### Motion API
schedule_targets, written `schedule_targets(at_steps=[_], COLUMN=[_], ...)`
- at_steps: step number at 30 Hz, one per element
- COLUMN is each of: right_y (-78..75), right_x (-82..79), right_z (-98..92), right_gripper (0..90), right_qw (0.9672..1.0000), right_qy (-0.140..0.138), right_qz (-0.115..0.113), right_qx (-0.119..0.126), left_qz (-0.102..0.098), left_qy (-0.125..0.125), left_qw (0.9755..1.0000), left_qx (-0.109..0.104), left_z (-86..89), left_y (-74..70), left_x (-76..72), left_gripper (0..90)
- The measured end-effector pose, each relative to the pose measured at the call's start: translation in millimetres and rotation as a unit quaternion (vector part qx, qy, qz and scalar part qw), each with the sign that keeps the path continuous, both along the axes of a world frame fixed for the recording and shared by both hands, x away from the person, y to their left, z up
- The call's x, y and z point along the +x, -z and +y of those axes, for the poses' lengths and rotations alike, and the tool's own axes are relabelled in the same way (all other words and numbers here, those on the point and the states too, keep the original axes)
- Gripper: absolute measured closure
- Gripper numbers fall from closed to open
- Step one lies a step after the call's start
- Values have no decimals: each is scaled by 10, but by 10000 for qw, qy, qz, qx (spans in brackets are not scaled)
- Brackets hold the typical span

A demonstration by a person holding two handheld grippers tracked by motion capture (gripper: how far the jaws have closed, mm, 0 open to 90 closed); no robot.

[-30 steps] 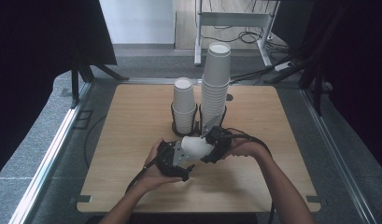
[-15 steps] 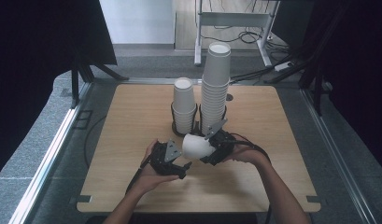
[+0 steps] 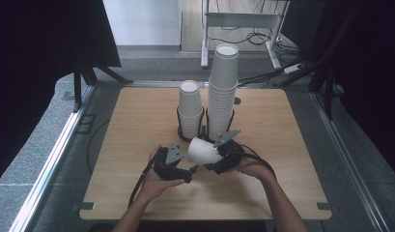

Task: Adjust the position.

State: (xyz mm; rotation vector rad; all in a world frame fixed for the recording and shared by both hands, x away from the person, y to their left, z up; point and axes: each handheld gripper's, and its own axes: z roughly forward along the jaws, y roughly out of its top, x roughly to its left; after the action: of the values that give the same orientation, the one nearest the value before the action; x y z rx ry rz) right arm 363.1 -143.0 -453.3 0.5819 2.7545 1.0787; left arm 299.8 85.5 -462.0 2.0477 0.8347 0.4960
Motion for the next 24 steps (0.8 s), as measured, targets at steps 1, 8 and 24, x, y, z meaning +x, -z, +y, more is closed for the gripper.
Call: schedule_targets(at_steps=[1,8,24], right_y=[20,108,225], right_x=[-14,-133,-329], right_z=[3,16,-43], right_gripper=[226,226,226], right_qw=[10000,9991,9938], right_qy=[24,236,524], right_qz=[-19,-166,-302], right_qx=[30,298,931], left_qz=[4,60,213], left_qy=[4,-35,-125], left_qw=[10000,10000,9990], left_qx=[7,-51,-363], left_z=[0,13,120], left_y=[5,13,12], left_x=[2,-17,-27], left_gripper=[59,60,68])
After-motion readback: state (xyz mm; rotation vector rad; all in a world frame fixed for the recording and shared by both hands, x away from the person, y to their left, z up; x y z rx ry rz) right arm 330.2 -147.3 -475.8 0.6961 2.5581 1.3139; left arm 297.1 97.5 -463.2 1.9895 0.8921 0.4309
